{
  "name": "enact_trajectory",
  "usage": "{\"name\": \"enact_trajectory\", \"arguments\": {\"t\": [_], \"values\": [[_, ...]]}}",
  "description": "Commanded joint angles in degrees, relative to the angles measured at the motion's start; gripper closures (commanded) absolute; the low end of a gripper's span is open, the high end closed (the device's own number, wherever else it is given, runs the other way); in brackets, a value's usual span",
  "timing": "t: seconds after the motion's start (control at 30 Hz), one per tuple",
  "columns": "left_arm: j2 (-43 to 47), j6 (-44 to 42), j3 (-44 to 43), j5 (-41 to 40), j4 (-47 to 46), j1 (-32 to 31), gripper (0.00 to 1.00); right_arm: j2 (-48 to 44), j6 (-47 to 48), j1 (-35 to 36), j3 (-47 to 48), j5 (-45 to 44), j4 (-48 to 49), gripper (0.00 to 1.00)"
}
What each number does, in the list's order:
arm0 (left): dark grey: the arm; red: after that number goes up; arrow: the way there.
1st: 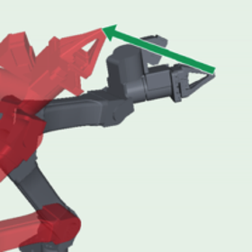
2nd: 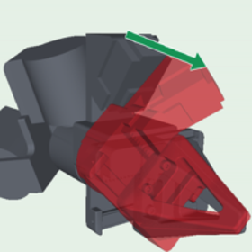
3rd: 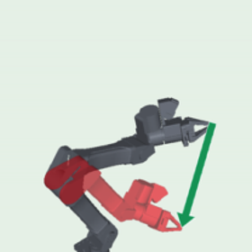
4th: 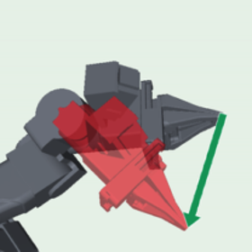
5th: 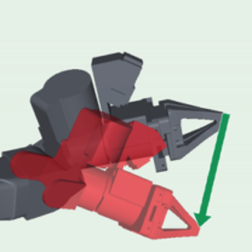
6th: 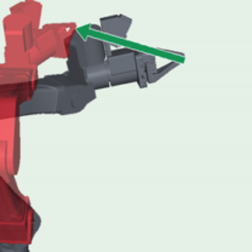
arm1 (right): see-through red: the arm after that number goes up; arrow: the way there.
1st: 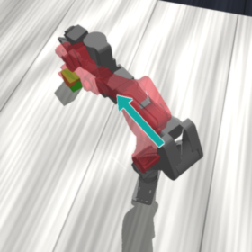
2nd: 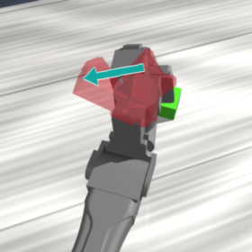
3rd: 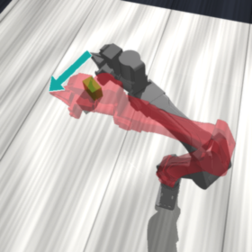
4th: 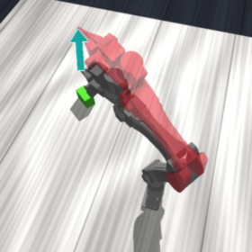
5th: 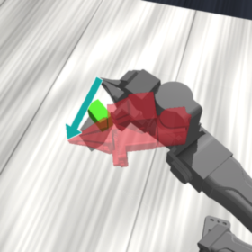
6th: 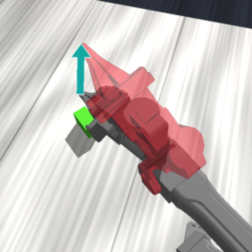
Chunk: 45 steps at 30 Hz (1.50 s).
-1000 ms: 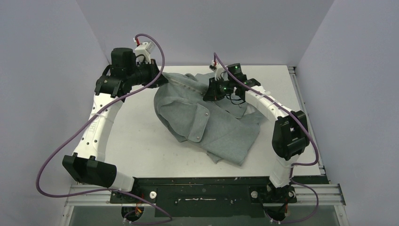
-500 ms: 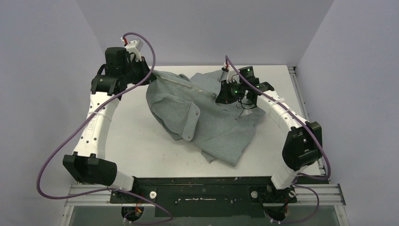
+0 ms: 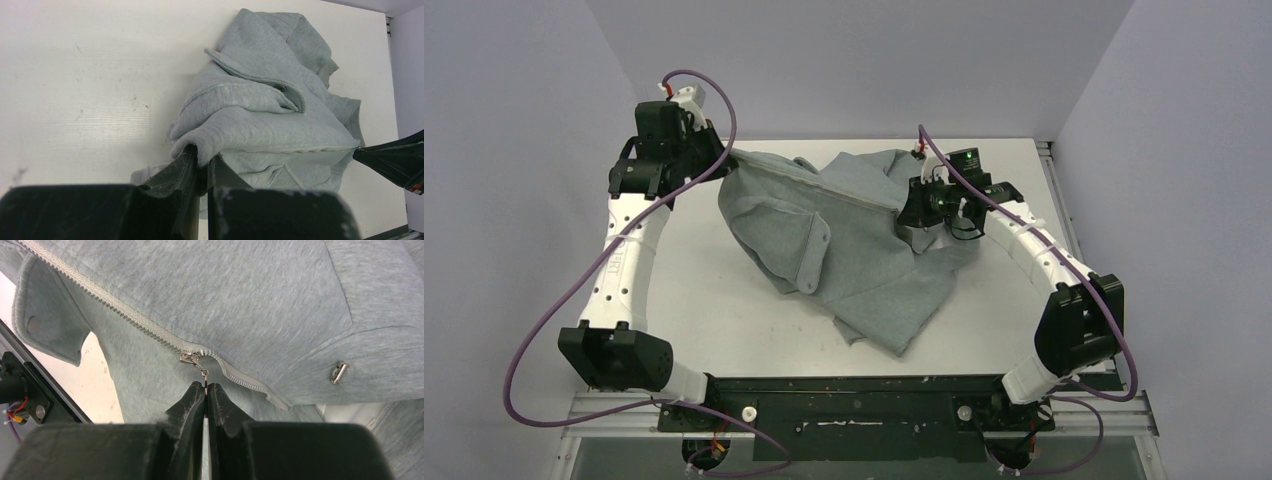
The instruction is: Zip up the jacket
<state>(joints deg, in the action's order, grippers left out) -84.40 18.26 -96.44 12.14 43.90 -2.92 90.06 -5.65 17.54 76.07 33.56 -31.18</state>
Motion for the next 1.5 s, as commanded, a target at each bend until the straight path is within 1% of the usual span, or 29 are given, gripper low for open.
{"name": "enact_trajectory", "arguments": {"t": [0.0,0.2,0.3,0.43,0.5,0.6,0.77,0.93,1.07,1.17,1.27,1.33,1.4,1.47], "values": [[1.98,0.18,-1.18,-10.69,-6.63,4.29,1.0,-3.88,0.86,-3.29,-2.09,-6.26,-4.14,1.0],[2.43,0.69,-0.83,-13.24,-7.6,5.43,1.0,-5.51,0.19,-3.84,-4.76,-5.37,-4.28,1.0],[2.24,0.72,-0.82,-12.2,-8.07,5.73,1.0,-5.98,0.44,-4.19,-5.57,-4.52,-4.51,1.0],[2.69,1.16,1.52,-1.12,-13.15,5.55,1.0,-5.85,-0.74,-3.8,-4.4,1.82,-1.72,1.0],[3.3,1.86,2.94,3.81,-15.56,5.15,1.0,-4.69,-2.17,-2.23,-2.3,5.31,-0.18,1.0],[4.11,2.51,3.83,6.89,-17.64,4.73,1.0,-0.86,-3.64,2.68,3.33,5.89,0.56,1.0],[4.85,2.94,3.31,8.26,-17.98,4.57,1.0,6.45,-7.75,9.83,13.73,9.14,3.36,1.0],[5.46,3.21,3.67,9.1,-18.05,4.5,1.0,11.95,-10.81,14.52,22.66,11.31,6.12,1.0],[5.56,3.45,3.4,9.43,-18.08,4.48,1.0,13.34,-12.5,15.08,23.49,11.1,8.63,1.0],[5.01,3.33,1.2,7.81,-17.18,5.04,1.0,12.5,-11.34,14.63,21.26,8.14,7.93,1.0],[2.39,4.15,-4.23,8.44,-16.43,6.51,1.0,10.27,-10.68,13.31,18.92,4.88,7.03,1.0],[0.27,4.99,-8.48,10.81,-16.93,6.56,1.0,7.21,-10.27,11.71,18.11,3.29,6.71,1.0],[-1.97,6.02,-12.27,15.1,-18.19,6.17,1.0,4.03,-10.26,9.27,18.04,1.99,6.26,1.0],[-3.97,5.18,-16.47,17.21,-17.48,3.91,1.0,0.8,-10.04,6.03,19.45,0.37,4.75,1.0]]}}
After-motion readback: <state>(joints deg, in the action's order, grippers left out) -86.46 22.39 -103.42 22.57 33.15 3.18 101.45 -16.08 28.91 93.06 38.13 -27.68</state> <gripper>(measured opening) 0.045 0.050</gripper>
